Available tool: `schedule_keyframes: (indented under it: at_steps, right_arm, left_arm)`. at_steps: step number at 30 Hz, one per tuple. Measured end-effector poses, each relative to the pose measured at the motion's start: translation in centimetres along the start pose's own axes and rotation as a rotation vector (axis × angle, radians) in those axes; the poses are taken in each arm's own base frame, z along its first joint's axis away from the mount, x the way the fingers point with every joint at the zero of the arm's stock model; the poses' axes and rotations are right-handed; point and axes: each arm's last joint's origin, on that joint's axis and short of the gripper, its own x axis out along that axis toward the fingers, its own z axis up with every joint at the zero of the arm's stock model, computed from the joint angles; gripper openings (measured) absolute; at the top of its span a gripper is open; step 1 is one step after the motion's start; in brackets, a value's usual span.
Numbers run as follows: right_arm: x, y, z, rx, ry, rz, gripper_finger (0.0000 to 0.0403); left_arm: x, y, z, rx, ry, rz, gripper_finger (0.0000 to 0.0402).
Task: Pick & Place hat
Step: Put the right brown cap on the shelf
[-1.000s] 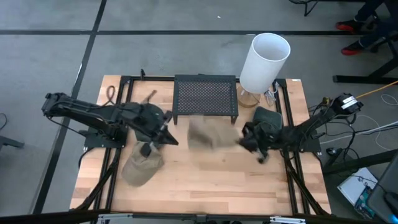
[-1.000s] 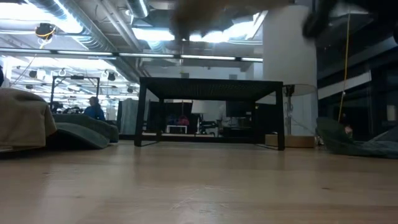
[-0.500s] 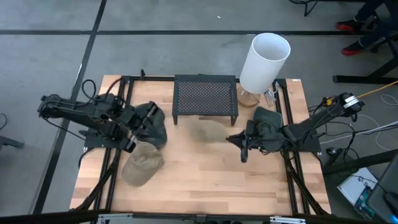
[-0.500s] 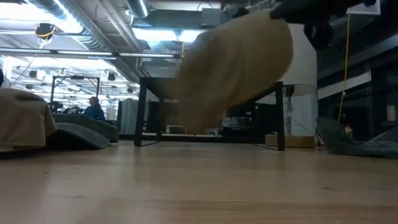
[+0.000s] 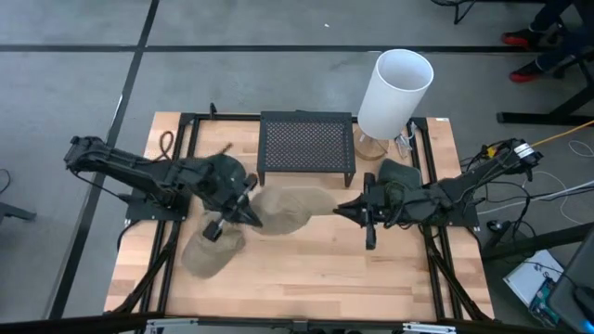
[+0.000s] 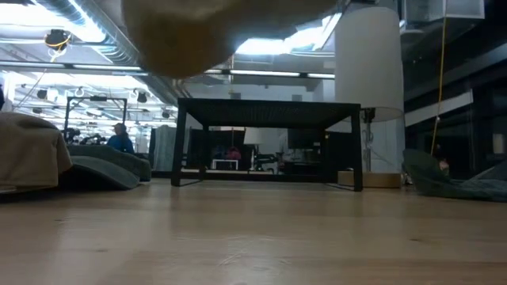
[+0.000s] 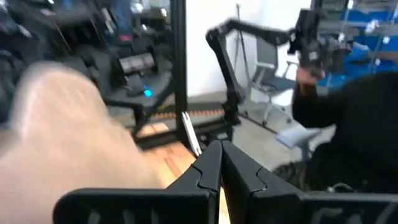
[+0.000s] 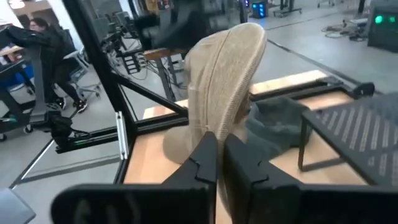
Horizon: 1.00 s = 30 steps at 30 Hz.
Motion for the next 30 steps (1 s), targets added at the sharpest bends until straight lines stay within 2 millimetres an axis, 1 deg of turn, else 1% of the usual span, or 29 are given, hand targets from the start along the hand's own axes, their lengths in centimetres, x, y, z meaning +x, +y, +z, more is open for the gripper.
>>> schedule_keyframes:
  at_steps: [3,5,10,13,18,21,25,27,30]
  right_arm:
    - [-0.2,0.2,1.3,-0.03,-0.007,0.0,0.0012]
    - [-0.4,0.4,2.2,-0.037,-0.024,0.001,0.0012]
    - [-0.8,0.4,4.0,-0.032,-0.054,-0.073,0.0012]
    - [-1.0,0.5,4.8,-0.032,-0.06,-0.08,0.0012]
    - [-1.1,0.5,5.1,-0.052,-0.063,-0.084,0.0012]
    - [-1.1,0.1,5.1,-0.065,-0.073,-0.179,0.0012]
    - [-0.9,-0.7,4.8,-0.107,-0.069,-0.326,0.0012]
    - [-0.7,-1.2,4.6,-0.111,-0.065,-0.363,0.0012]
    - [-0.4,-1.9,4.5,-0.112,-0.062,-0.394,0.0012]
  left_arm:
    - [1.1,-0.4,-0.8,-0.011,0.039,-0.016,0.0004]
    - [1.5,-0.6,-1.2,-0.018,0.053,0.021,0.0004]
    - [1.8,-0.7,-1.4,-0.002,0.062,0.219,0.0004]
    - [1.7,-0.4,-1.4,0.025,0.068,0.355,0.0004]
    - [1.3,0.3,-1.4,0.035,0.072,0.653,0.0004]
    - [1.1,0.6,-1.4,0.039,0.073,0.789,0.0004]
    - [0.5,1.0,-1.1,0.055,0.07,0.931,0.0011]
    - [0.1,1.3,-0.9,0.076,0.073,0.994,0.0018]
    - [-0.4,2.0,-0.7,0.066,0.058,1.041,0.0036]
